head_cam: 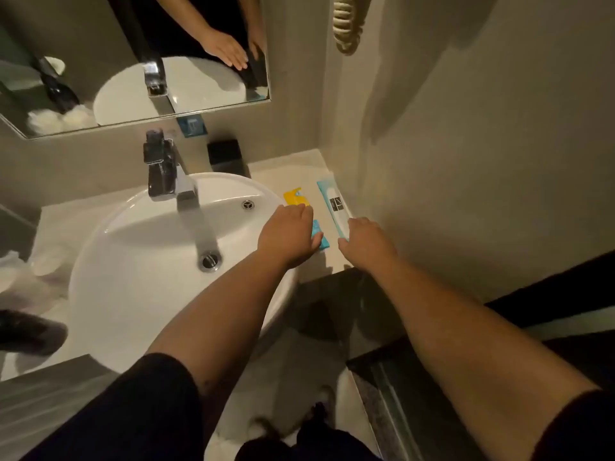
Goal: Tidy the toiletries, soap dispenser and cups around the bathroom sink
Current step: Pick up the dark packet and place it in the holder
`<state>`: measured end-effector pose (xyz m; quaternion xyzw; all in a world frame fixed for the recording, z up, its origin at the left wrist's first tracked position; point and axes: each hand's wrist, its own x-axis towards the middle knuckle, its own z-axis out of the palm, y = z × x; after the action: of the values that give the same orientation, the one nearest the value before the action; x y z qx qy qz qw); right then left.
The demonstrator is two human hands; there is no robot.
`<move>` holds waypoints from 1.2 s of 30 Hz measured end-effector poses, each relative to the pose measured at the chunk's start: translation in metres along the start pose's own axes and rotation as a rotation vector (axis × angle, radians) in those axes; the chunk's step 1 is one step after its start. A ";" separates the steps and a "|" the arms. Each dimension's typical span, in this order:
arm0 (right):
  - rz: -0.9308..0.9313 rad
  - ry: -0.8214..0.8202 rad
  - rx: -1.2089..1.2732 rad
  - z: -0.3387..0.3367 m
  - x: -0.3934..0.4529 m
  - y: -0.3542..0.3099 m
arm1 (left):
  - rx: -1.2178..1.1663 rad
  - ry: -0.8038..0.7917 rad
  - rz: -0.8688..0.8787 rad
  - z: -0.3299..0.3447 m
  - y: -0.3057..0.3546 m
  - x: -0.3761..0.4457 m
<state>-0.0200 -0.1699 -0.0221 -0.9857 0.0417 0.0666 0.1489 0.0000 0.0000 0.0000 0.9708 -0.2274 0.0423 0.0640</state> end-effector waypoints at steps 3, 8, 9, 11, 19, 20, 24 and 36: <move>0.063 -0.027 0.032 -0.002 0.018 0.003 | -0.116 -0.040 -0.038 0.009 0.003 0.024; 0.171 -0.075 0.092 0.005 0.052 0.002 | -0.317 -0.179 -0.157 0.032 0.005 0.080; 0.189 -0.078 0.103 0.008 0.058 0.002 | -0.353 -0.205 -0.177 0.037 0.005 0.091; 0.229 -0.086 0.112 0.014 0.070 0.000 | -0.411 -0.273 -0.229 0.047 0.005 0.111; 0.338 -0.121 0.058 0.035 0.105 -0.006 | -0.594 -0.478 -0.505 0.087 0.005 0.153; 0.335 -0.112 0.046 0.036 0.107 -0.005 | -0.630 -0.480 -0.547 0.091 0.004 0.155; 0.313 -0.078 0.028 0.044 0.107 -0.003 | -0.727 -0.476 -0.677 0.105 -0.002 0.156; 0.543 -0.148 0.641 0.032 0.127 -0.003 | -0.898 -0.371 -0.750 0.102 -0.014 0.152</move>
<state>0.1020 -0.1652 -0.0697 -0.8353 0.3075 0.1577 0.4277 0.1478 -0.0685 -0.0857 0.8540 0.1269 -0.2528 0.4366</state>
